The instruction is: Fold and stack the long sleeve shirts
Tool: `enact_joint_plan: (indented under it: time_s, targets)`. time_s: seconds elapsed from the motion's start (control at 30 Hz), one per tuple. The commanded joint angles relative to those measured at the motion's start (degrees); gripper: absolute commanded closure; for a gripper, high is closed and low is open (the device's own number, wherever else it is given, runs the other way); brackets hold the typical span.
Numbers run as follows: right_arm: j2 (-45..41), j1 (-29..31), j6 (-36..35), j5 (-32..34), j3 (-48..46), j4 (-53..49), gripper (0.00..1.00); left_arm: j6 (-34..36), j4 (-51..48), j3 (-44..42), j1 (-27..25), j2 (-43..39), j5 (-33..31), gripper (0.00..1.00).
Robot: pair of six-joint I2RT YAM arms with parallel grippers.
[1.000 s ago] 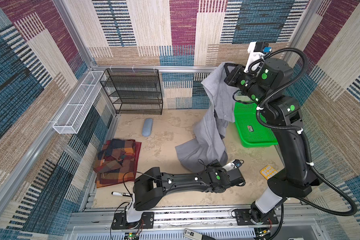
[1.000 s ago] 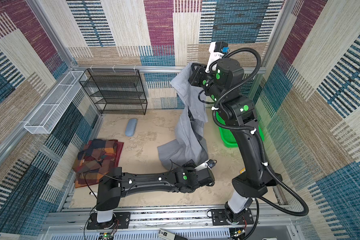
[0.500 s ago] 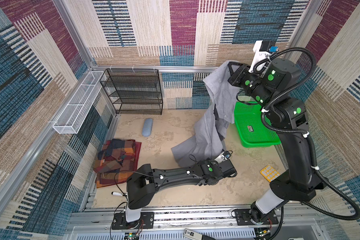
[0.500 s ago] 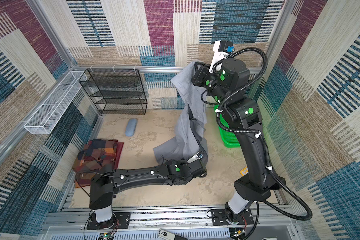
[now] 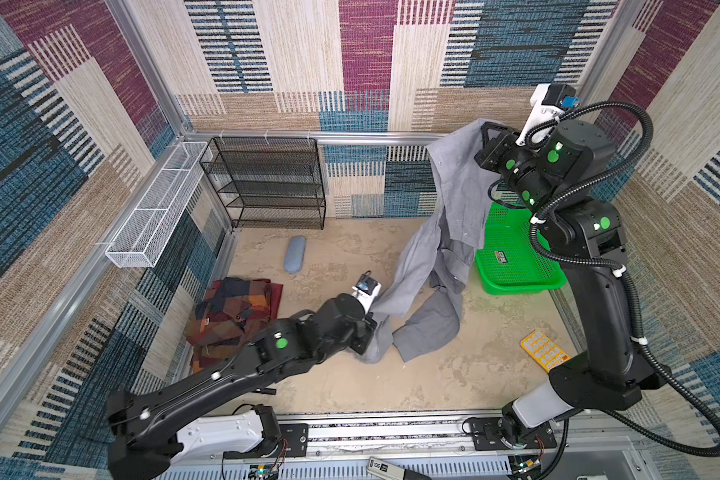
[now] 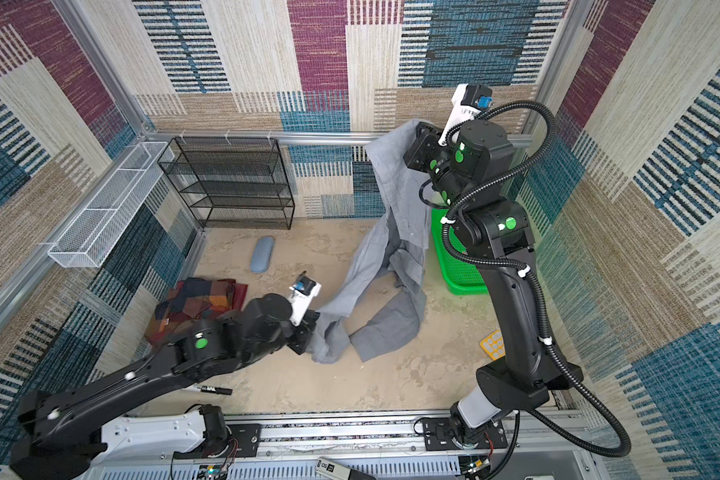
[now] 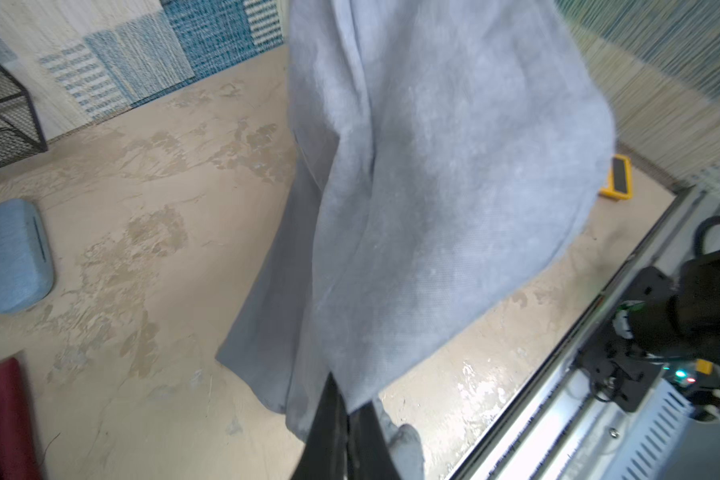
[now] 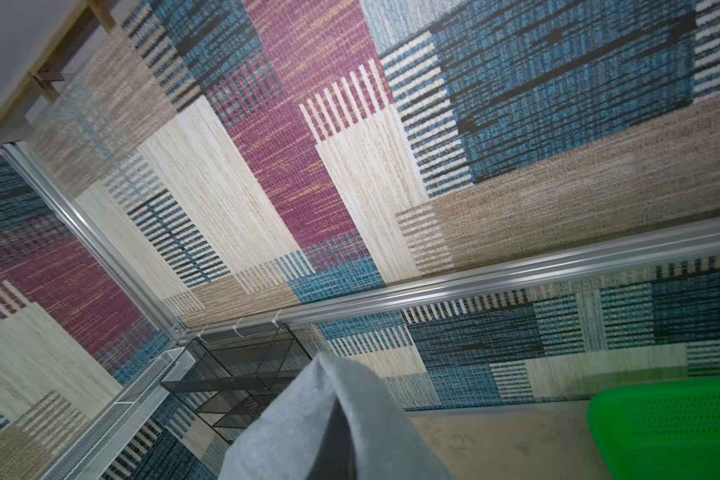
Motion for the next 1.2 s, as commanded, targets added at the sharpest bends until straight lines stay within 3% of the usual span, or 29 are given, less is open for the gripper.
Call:
enact_joint_plan:
  time_s: [0.0,0.07,0.2,0.37,0.5,0.73,0.87,1.0,1.07,1.17]
  targets:
    - [-2.31,-1.72,1.51,-2.97,-7.93,6.66,1.0,0.67,-1.0,-1.82,4.12,-6.86,3.45,1.0]
    - [-1.49,-3.18,2.19,-7.14,-10.73,9.2,1.0,2.91,-0.19,-0.89,8.18,-7.79,2.52,1.0]
    - [5.45,-4.71,1.08,-14.44,-8.73,15.19,1.0,8.0,7.49,4.72,20.24,0.91,10.49,1.0]
    - [24.75,-5.73,-2.31,-14.69,19.55,8.01,1.0,7.12,17.24,17.89,36.45,19.08,20.41,1.0]
    - [29.35,-9.57,4.56,-22.72,23.5,18.53,1.0,10.0,19.0,37.37,38.67,35.35,22.8,1.0]
    - [27.42,-9.8,2.15,-24.62,28.23,37.92,1.0,12.69,12.34,89.29,36.48,59.9,28.43,1.0]
    - [20.48,-9.74,1.71,-26.65,26.95,44.02,1.0,16.53,25.16,82.34,33.55,51.98,29.5,1.0]
    - [11.92,-9.65,0.1,-29.46,22.63,41.7,1.0,22.34,25.99,76.99,28.18,43.17,35.2,1.0]
    - [4.55,-9.65,-2.6,-29.45,14.23,41.06,1.0,24.86,32.92,63.06,26.12,33.81,37.18,1.0]
    - [-9.83,-9.65,-4.32,-30.1,-6.45,45.47,1.0,25.6,39.52,44.41,25.82,20.86,38.93,1.0]
